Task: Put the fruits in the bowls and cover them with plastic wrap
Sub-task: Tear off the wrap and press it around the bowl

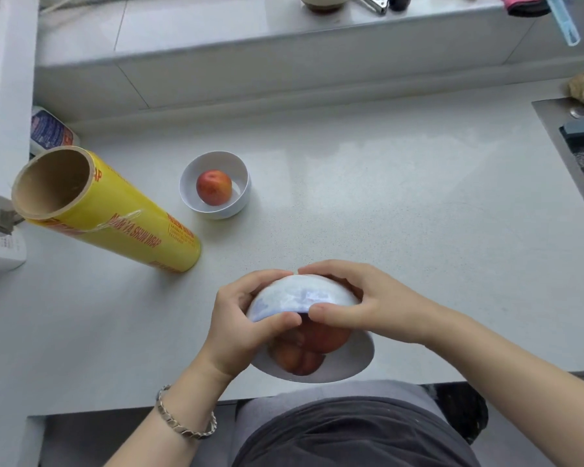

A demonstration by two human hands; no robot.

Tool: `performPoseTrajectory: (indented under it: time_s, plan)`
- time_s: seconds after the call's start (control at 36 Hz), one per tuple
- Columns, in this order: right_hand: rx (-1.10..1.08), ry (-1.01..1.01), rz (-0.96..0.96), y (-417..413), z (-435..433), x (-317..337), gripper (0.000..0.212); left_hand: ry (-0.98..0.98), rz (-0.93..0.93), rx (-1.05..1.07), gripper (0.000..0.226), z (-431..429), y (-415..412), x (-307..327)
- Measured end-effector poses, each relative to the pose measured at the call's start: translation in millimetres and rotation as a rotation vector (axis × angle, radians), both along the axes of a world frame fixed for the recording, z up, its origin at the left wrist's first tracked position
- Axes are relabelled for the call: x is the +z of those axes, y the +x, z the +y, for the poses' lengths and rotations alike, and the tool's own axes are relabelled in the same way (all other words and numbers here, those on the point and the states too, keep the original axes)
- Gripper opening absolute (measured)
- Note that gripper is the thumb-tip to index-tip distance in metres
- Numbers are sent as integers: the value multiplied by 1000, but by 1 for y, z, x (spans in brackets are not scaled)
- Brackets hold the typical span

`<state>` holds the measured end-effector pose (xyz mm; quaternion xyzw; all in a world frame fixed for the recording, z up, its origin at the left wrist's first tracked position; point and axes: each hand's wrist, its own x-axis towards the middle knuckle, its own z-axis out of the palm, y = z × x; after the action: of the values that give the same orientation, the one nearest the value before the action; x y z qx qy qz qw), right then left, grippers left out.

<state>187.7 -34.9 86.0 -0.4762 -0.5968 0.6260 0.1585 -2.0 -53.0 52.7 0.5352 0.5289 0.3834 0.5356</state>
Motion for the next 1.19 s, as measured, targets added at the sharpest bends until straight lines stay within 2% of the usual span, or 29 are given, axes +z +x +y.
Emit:
performPoseTrajectory:
  time_s: [0.08, 0.17, 0.31, 0.39, 0.5, 0.56, 0.61, 0.67, 0.75, 0.81, 0.89, 1.06, 1.19]
  plan:
    - [-14, -90, 94, 9, 2, -5, 52, -51, -114, 113, 68, -2, 5, -6]
    - [-81, -174, 254, 16, 0, -12, 54, -141, -280, 195, 85, -2, 11, -9]
    - [-330, -252, 332, 17, -1, -22, 69, -276, -339, 86, 90, 0, 19, -6]
    - [-379, -243, 274, 16, 0, -21, 71, -295, -205, -80, 73, 7, 14, -1]
    - [-315, -193, 121, 16, 4, -13, 70, -207, 15, -227, 54, 16, 16, 6]
    - [-269, -194, 100, 15, 7, -10, 70, -181, 28, -191, 48, 17, 20, 7]
    - [-249, -207, 108, 15, 9, -8, 63, -162, 5, -123, 54, 17, 21, 4]
    - [-247, -214, 134, 17, 11, -7, 51, -133, 6, -65, 55, 15, 22, 3]
    - [-310, -140, 182, 27, 18, 1, 24, -92, 35, -15, 42, 8, 22, 3]
    - [-314, -63, 101, 38, 24, 10, 19, -92, 59, 6, 42, 4, 20, 2]
    - [-200, 0, -49, 47, 30, 22, 9, -100, 86, 27, 45, -1, 16, 0]
    - [94, 112, -242, 30, 26, 26, 5, -91, 95, 59, 50, -7, 14, -2]
    - [159, 83, -269, 25, 26, 21, 4, -73, 118, 69, 50, -4, 13, 2]
